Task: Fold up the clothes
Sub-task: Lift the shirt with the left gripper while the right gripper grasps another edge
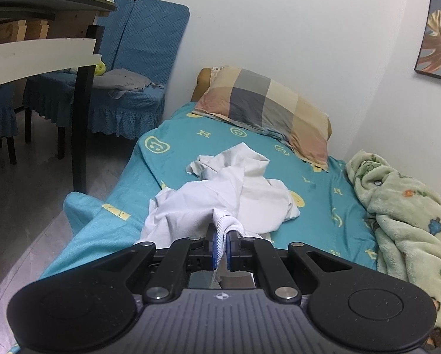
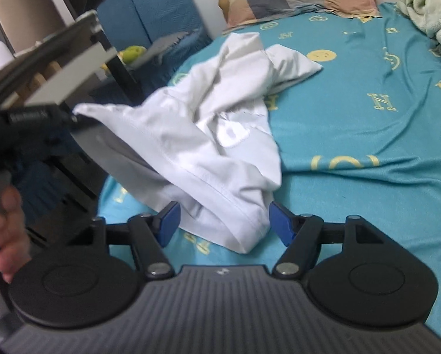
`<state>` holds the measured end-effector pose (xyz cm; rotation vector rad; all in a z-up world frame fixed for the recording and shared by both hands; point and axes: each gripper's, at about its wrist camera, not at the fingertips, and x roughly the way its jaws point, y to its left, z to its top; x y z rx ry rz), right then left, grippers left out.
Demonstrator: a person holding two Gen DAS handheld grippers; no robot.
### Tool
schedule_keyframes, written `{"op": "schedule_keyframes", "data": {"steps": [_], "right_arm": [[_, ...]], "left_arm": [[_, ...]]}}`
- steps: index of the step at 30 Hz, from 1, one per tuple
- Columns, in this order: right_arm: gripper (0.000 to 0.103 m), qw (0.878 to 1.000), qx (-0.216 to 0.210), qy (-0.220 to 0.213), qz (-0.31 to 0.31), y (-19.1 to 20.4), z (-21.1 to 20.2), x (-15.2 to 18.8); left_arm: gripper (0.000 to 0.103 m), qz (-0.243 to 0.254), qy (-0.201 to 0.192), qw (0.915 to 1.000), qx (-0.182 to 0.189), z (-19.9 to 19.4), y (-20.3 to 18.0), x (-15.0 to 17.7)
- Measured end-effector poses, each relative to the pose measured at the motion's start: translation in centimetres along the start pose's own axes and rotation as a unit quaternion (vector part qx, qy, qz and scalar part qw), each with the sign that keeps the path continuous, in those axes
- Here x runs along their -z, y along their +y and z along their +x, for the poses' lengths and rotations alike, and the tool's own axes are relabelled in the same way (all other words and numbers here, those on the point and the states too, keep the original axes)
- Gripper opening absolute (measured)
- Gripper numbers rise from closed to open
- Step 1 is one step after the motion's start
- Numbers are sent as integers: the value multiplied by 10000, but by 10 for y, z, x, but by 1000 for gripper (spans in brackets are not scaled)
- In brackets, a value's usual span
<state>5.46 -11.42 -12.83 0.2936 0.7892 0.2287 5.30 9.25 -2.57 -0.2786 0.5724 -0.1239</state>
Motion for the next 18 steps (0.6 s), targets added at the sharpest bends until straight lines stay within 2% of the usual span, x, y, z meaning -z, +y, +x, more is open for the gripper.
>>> {"op": "schedule_keyframes", "data": {"steps": [4, 6, 7, 9, 10, 14, 18], "right_arm": [[67, 9988, 254, 282, -306, 3, 17, 7], [43, 9986, 415, 235, -224, -2, 22, 9], [19, 9988, 449, 174, -55, -8, 21, 6], [14, 9985, 385, -42, 382, -22, 14, -1], [7, 9978, 303, -202, 548, -28, 7, -6], [7, 9940, -70, -722, 822, -42, -20, -29], [6, 9875, -671, -1014, 999, -49, -42, -50]], "left_arm": [[5, -25, -3, 10000, -35, 2, 2, 0], [5, -28, 14, 10000, -44, 2, 3, 0], [5, -28, 23, 10000, -49, 3, 3, 0], [6, -14, 51, 10000, -55, 3, 3, 1], [7, 12, 81, 10000, -46, 4, 2, 1], [14, 223, 246, 9994, 37, 7, -4, 4], [35, 684, 522, 9962, 121, 9, -17, 12]]}}
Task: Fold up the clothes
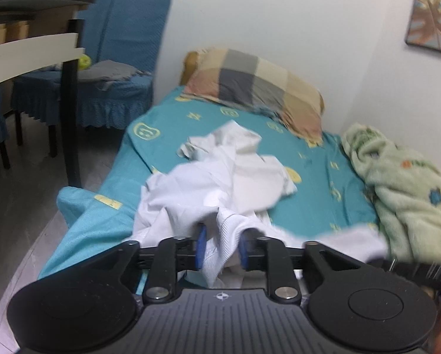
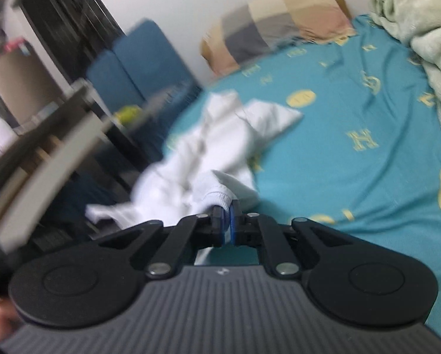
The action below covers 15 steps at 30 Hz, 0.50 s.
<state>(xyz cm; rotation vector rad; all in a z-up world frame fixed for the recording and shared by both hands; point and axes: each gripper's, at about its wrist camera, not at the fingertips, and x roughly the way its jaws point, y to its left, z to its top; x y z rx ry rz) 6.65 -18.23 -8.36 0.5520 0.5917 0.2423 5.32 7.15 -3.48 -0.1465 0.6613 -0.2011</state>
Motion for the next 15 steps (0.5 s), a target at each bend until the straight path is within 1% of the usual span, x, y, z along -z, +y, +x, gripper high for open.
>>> {"op": "schedule_keyframes", "data": {"steps": [1, 2, 4, 7, 8, 10, 13, 15], "right_arm": [[6, 9999, -108, -24, 37, 0, -3, -5], [6, 9998, -189, -55, 49, 1, -6, -9], [6, 9995, -284, -121, 7, 4, -12, -16], [6, 9988, -446, -184, 25, 5, -20, -25], [6, 9985, -515, -198, 36, 5, -22, -27], [6, 9977, -642, -229, 51, 5, -26, -33], [6, 9968, -755, -252, 14, 8, -29, -37], [6, 9968, -768, -239, -44, 9, -30, -37]], "left_arm": [[41, 132, 81, 9999, 16, 1, -4, 2], [43, 263, 161, 9995, 31, 1, -8, 3], [51, 699, 182, 9974, 5, -2, -21, 9], [62, 1429, 56, 9897, -36, -11, -41, 21], [63, 1679, -18, 9858, -16, -14, -48, 25], [66, 2194, -150, 9755, 27, -18, -63, 34], [66, 2986, -291, 9539, 66, -16, -88, 48], [66, 3389, -375, 9400, -154, -9, -100, 57]]}}
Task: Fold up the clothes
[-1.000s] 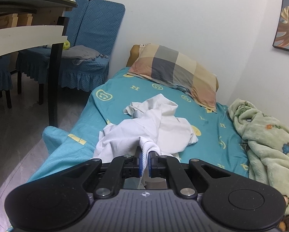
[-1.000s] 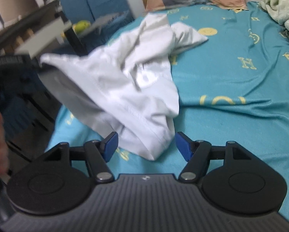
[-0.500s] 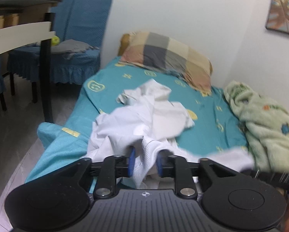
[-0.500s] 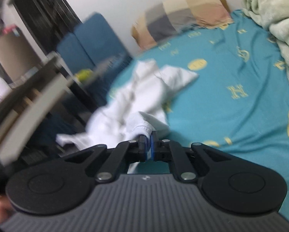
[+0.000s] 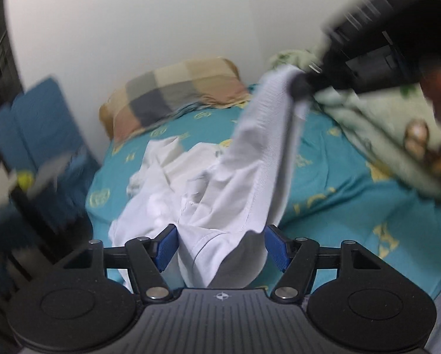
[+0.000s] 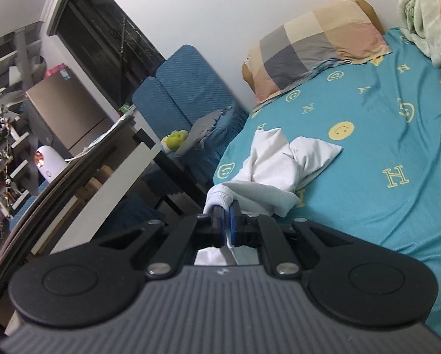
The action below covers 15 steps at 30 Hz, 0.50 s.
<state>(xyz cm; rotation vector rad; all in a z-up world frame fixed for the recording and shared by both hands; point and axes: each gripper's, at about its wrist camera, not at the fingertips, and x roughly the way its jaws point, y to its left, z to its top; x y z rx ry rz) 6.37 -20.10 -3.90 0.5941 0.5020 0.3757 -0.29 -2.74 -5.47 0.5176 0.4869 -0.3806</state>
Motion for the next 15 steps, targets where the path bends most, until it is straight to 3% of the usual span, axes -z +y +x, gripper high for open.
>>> {"op": "schedule_keyframes", "data": {"steps": [3, 6, 9, 13, 15], "right_arm": [[6, 10000, 0, 42, -32, 0, 1, 0], [6, 10000, 43, 17, -63, -1, -1, -1], [6, 9998, 168, -14, -88, -4, -2, -1], [6, 9998, 178, 9, -10, -9, -3, -2], [6, 9999, 171, 13, -18, -9, -3, -2]], "left_arm": [[66, 722, -33, 9962, -482, 11, -20, 3], [63, 1105, -36, 9908, -777, 17, -32, 6], [61, 894, -84, 9897, -1115, 18, -25, 3], [61, 141, -517, 9867, -1536, 5, 4, -5], [61, -228, -673, 9851, -1565, -1, 19, -10]]}}
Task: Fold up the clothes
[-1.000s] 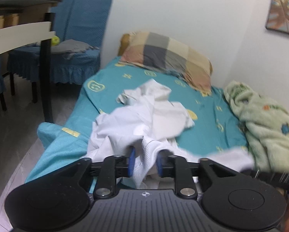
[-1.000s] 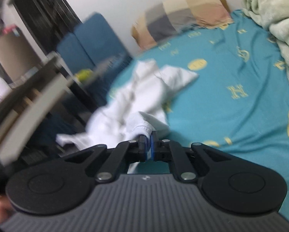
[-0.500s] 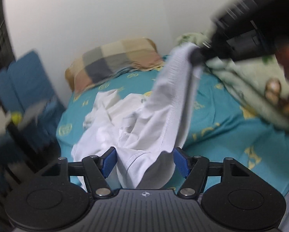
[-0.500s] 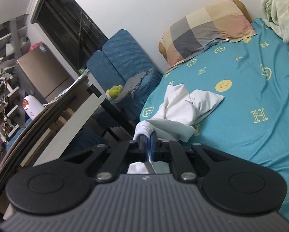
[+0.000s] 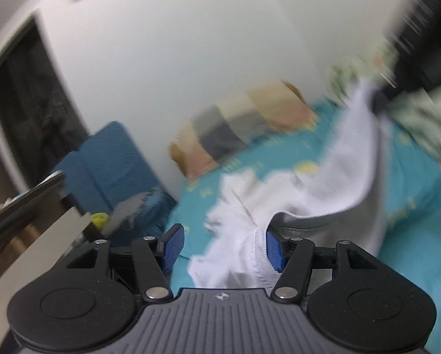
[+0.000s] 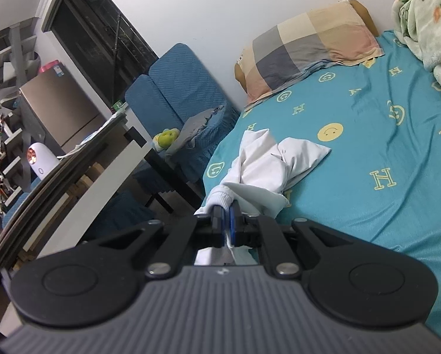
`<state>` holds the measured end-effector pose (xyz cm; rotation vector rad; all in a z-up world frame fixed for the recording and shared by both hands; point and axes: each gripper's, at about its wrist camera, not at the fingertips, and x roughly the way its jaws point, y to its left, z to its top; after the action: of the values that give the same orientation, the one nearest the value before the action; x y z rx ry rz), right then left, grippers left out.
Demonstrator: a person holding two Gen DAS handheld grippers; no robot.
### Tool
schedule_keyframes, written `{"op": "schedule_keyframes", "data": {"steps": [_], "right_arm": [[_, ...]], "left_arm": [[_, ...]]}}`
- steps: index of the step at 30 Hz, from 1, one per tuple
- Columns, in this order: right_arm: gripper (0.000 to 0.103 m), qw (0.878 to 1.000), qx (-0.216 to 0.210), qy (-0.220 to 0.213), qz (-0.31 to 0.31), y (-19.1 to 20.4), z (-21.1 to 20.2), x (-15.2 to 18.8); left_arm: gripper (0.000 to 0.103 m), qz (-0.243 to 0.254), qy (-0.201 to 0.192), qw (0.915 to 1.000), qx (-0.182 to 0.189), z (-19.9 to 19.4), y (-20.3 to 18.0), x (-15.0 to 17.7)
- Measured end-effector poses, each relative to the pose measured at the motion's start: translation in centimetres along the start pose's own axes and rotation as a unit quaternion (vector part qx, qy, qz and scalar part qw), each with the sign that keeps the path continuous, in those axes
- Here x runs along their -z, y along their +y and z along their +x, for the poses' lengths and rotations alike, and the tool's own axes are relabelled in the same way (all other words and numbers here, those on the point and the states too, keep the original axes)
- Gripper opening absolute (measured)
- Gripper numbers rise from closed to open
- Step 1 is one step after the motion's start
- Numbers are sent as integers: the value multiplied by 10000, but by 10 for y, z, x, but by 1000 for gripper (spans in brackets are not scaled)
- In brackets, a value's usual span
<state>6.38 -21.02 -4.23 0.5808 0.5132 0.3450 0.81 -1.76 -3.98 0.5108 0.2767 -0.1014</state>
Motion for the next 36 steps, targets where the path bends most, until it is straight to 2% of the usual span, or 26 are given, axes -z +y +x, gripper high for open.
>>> {"op": "schedule_keyframes", "data": {"steps": [2, 3, 5, 7, 10, 12, 16, 19, 25, 32, 34, 36], "right_arm": [[6, 10000, -10, 11, -21, 0, 0, 1], [6, 10000, -13, 26, -4, -1, 1, 1], [6, 9999, -39, 73, 72, -4, 1, 1], [7, 9998, -60, 109, 174, -8, 2, 0], [7, 9995, -29, 135, 282, -14, 3, 0], [7, 9994, 36, 137, 307, -19, 4, 0], [8, 9990, 259, 229, 270, -28, 13, 6], [8, 9982, 432, 400, 68, -29, 28, 18], [10, 9910, 834, 904, -527, -18, 62, 49], [11, 9774, 1322, 1364, -926, -13, 79, 73], [9, 9751, 1508, 1339, -922, -15, 78, 75], [9, 9779, 1511, 1237, -748, -19, 74, 73]], "left_arm": [[61, -237, 38, 9996, 115, 2, 10, -3], [57, -325, 100, 9992, 201, 3, 14, -4], [43, -521, 281, 9972, 450, 6, 19, -4], [14, -762, 452, 9934, 735, 9, 26, -2], [2, -1208, 461, 9872, 937, 11, 37, 2], [2, -1630, 409, 9810, 971, 11, 48, 4], [2, -2628, 282, 9594, 988, 6, 83, 6], [2, -3057, 148, 9475, 927, -2, 101, 7], [2, -3240, 140, 9427, 783, -11, 114, 8], [2, -3210, 724, 9415, 723, 7, 111, 18], [2, -3222, 917, 9393, 736, 13, 109, 23], [3, -3248, 1097, 9363, 758, 20, 109, 28]]}}
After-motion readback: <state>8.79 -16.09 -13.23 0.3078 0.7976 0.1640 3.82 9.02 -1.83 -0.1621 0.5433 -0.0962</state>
